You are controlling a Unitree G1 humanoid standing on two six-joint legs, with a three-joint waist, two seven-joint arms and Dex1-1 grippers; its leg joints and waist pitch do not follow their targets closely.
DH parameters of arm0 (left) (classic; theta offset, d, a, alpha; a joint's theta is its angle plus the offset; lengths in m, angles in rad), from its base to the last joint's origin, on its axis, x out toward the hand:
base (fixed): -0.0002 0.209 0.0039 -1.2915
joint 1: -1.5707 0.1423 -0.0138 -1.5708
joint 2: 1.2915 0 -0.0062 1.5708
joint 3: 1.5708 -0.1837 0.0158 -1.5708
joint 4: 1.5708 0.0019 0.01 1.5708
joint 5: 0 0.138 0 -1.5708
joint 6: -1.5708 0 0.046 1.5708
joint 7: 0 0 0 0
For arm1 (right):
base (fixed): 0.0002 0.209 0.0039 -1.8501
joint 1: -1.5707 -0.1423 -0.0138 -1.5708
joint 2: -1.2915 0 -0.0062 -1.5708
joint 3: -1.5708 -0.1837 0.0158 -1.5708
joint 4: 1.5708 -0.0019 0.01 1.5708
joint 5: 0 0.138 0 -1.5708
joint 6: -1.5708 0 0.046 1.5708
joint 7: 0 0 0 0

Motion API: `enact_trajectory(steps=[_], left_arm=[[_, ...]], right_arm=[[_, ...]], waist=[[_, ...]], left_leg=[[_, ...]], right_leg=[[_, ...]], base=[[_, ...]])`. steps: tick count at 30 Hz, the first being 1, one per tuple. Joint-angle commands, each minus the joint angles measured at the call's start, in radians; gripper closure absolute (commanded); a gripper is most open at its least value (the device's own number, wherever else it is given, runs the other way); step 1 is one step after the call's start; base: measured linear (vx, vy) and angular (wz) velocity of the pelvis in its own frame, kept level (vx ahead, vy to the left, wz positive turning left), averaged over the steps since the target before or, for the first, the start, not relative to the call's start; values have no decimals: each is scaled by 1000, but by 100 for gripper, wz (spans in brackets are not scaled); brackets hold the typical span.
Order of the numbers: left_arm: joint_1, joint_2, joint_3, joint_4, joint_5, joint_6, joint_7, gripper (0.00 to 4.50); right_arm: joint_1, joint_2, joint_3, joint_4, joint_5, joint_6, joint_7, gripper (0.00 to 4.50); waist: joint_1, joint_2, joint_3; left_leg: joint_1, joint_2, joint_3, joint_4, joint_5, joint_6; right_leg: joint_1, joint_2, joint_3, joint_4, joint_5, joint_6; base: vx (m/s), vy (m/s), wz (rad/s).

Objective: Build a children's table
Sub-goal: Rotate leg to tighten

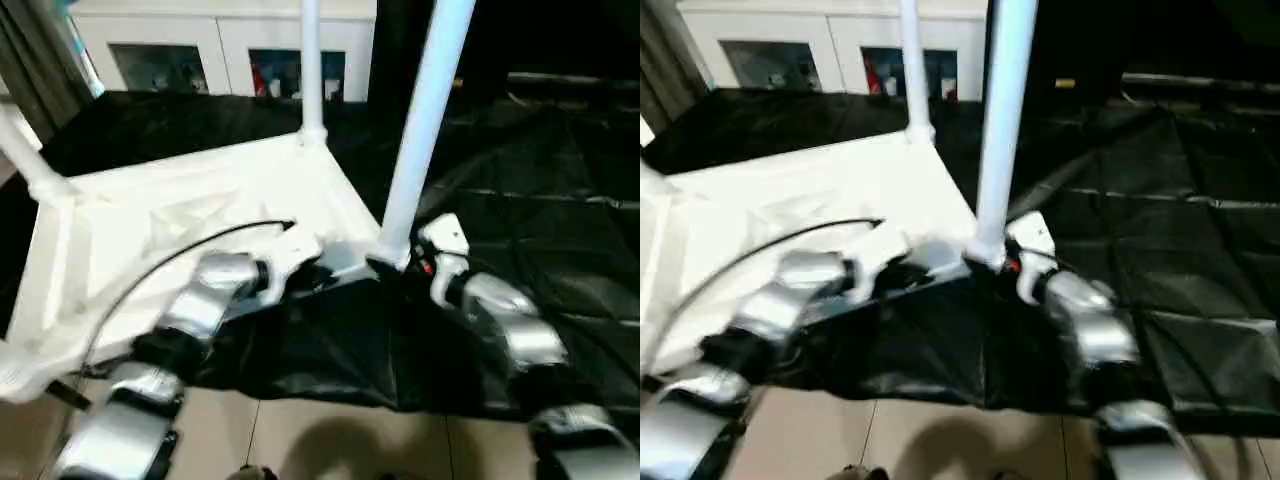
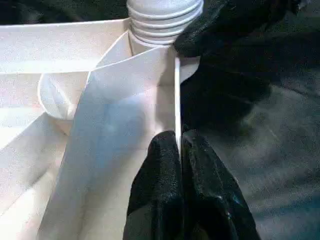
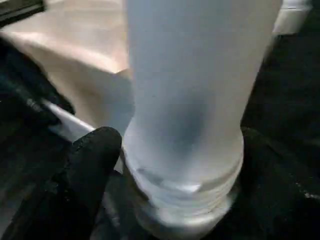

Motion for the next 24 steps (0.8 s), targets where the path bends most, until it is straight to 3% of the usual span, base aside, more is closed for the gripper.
enact_trajectory(steps=[1,5,9,10,16,21,23,24], left_arm=[[35,9,-17,-38,-57,-4,-128,450],[49,41,-12,-68,-86,18,-195,450],[55,72,-8,-77,-103,26,-240,450],[54,79,-6,-72,-103,23,-246,450],[54,79,11,-65,-104,24,-239,450],[31,37,36,-16,-79,-1,-104,450],[13,18,39,15,-52,-7,-25,450],[-2,3,39,40,-33,-6,32,450]], right_arm=[[12,-26,25,-38,23,7,102,58],[18,-54,30,-61,36,10,169,58],[20,-73,35,-77,55,20,223,58],[23,-78,42,-80,54,20,241,84],[38,-75,46,-98,64,35,262,134],[51,-30,37,-61,25,27,132,168],[45,-2,28,-28,4,28,37,171],[41,19,23,-6,-11,32,-34,173]], waist=[[8,-20,-77],[11,-17,-75],[15,-17,-72],[16,-16,-72],[20,-18,-74],[17,-18,-72],[16,-19,-71],[13,-18,-67]], left_leg=[[12,31,-9,-51,-183,109],[13,33,-8,-51,-178,117],[18,34,-7,-55,-218,97],[18,34,-7,-55,-225,91],[17,34,-9,-56,-213,80],[17,31,-8,-57,-226,70],[18,31,-11,-59,-238,55],[25,30,-11,-63,-280,36]], right_leg=[[50,-43,26,-57,-143,-269],[46,-41,26,-53,-127,-285],[43,-42,28,-59,-183,-276],[43,-42,28,-61,-196,-272],[44,-42,29,-58,-190,-264],[41,-44,30,-64,-224,-254],[42,-46,31,-68,-262,-239],[36,-46,31,-77,-329,-222]], base=[[0,0,0],[0,0,0],[0,0,0],[0,0,0],[0,0,0],[0,0,0],[0,0,0],[0,0,0]])
